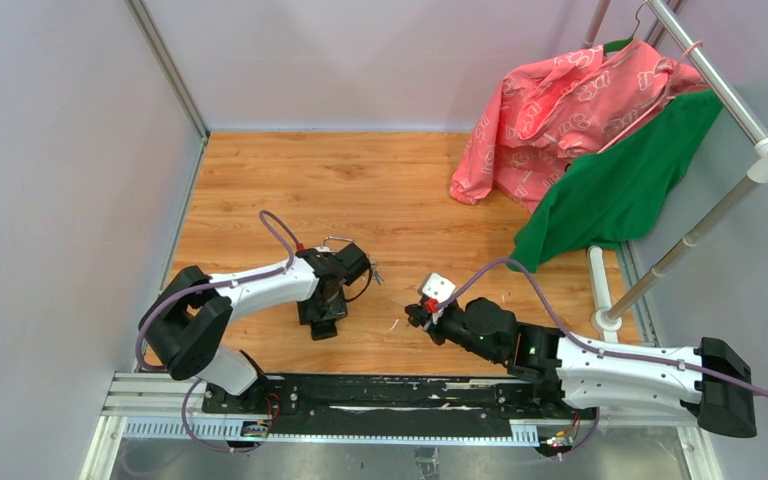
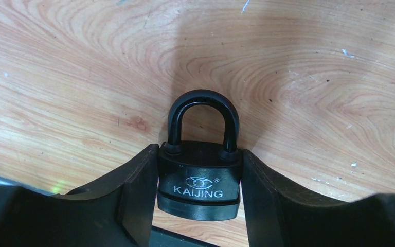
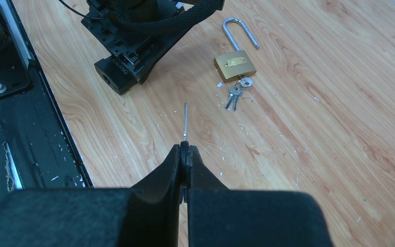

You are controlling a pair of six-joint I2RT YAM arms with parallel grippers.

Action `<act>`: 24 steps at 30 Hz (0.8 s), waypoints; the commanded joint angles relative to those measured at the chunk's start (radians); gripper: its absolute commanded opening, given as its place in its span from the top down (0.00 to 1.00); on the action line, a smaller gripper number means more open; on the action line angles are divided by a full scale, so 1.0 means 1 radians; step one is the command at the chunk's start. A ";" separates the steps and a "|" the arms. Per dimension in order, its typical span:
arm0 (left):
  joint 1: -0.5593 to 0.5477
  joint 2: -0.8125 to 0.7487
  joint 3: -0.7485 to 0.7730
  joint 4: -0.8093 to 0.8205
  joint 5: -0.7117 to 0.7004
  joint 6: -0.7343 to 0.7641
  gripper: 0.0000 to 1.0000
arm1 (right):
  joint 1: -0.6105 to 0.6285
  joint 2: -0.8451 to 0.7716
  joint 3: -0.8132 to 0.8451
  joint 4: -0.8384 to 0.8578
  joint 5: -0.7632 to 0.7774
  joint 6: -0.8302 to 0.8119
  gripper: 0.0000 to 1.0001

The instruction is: Unlock with the key

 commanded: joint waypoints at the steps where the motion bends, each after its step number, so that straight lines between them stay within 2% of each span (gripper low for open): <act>1: -0.012 0.031 0.054 -0.099 -0.066 -0.030 0.67 | -0.012 -0.041 -0.031 -0.010 0.036 -0.014 1.00; 10: -0.064 0.027 0.328 -0.326 -0.326 0.075 0.75 | -0.012 -0.087 -0.045 -0.022 0.109 -0.031 1.00; 13: -0.092 0.094 0.469 -0.481 -0.470 0.099 0.77 | -0.012 -0.099 -0.045 -0.023 0.145 -0.037 1.00; 17: -0.099 0.209 0.615 -0.757 -0.654 -0.026 0.77 | -0.014 -0.103 -0.052 -0.004 0.180 -0.044 1.00; 24: -0.097 0.246 0.662 -0.789 -0.730 -0.012 0.78 | -0.014 -0.078 -0.046 0.042 0.214 -0.077 1.00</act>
